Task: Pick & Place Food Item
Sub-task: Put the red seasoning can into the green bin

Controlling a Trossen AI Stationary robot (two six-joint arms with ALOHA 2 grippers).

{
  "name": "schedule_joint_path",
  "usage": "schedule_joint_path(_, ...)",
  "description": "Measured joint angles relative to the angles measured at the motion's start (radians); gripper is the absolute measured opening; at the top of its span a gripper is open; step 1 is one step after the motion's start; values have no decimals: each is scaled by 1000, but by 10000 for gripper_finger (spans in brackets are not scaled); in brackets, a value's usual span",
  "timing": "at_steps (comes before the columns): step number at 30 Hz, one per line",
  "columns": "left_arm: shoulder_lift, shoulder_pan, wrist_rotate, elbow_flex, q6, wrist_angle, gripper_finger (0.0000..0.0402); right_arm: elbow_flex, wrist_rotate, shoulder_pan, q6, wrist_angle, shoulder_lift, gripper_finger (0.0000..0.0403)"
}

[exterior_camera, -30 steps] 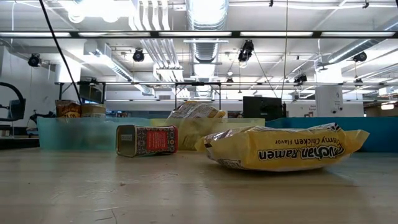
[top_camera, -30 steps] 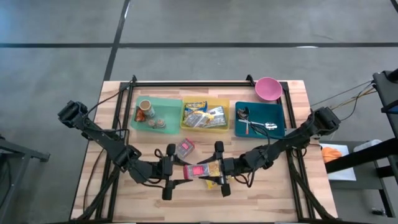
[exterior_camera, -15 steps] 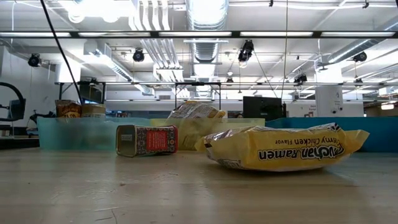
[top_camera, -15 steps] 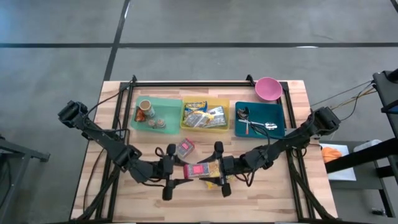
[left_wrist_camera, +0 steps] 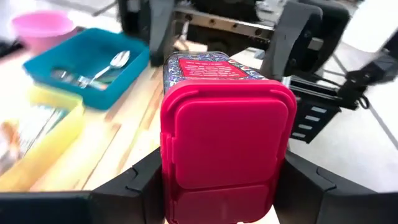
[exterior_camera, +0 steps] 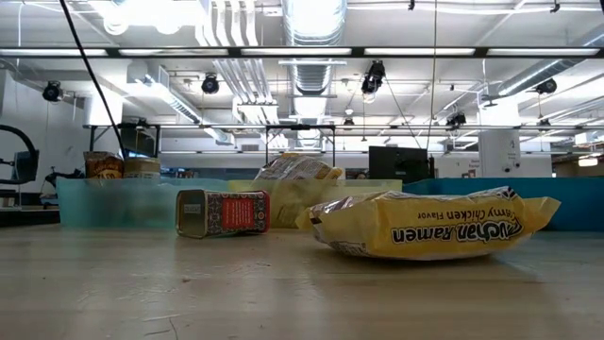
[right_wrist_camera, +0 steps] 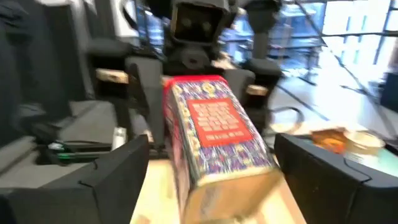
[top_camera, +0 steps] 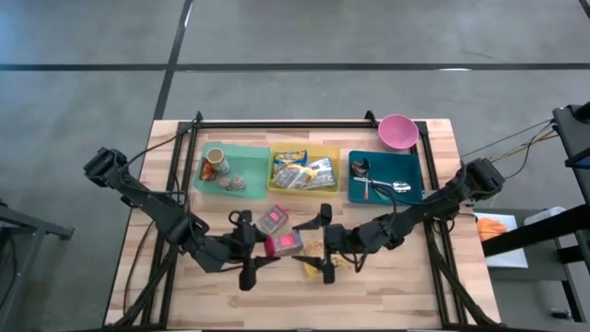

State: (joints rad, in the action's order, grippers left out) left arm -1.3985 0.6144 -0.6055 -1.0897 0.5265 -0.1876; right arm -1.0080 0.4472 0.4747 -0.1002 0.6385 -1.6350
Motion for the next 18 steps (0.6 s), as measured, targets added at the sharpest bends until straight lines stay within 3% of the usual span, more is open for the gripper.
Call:
schedule_joint_path(5,56,-31,-22,0,173,-163,217,0,117,2,-2,-74,8,307)
schedule_joint_path(13,149,-157,-25,0,427,-491,217,0,163,3,-29,-208,53,261)
schedule_joint_path(18,160,-314,81,0,451,-584,217,0,163,3,-61,-344,85,237)
